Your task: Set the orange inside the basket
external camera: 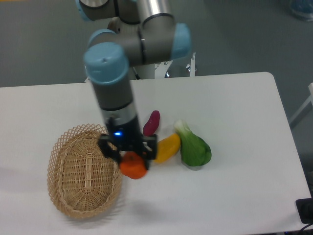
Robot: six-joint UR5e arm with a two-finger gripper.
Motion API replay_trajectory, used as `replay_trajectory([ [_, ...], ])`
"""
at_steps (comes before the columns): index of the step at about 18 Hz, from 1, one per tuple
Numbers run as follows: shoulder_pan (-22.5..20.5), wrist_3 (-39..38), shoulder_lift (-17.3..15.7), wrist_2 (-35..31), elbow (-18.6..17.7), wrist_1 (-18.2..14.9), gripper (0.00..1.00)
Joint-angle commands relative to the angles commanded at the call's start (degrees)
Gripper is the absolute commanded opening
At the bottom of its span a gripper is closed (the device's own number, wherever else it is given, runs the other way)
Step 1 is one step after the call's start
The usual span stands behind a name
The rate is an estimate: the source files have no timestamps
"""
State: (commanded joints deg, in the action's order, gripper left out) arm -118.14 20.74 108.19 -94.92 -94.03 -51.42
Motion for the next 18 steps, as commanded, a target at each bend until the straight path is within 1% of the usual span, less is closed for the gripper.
replay_trajectory([
  [3,2.46,-2.89,2.81,0.09,-0.18,-0.09,0.73],
  [4,3.86,-3.42,4.3,-0.09,-0.18,-0.09,0.73],
  [7,5.02,-6.41,6.5,0.09,-0.18,-0.09,0.73],
  [12,6.43,-6.68,9.58,0.62,-0.36,0.26,0.75],
  [15,6.43,-6.59,9.94,0.7,-0.45,0.26,0.79],
  [18,6.51,-6.59,10.2,0.62,-0.45,0.35,0.79],
])
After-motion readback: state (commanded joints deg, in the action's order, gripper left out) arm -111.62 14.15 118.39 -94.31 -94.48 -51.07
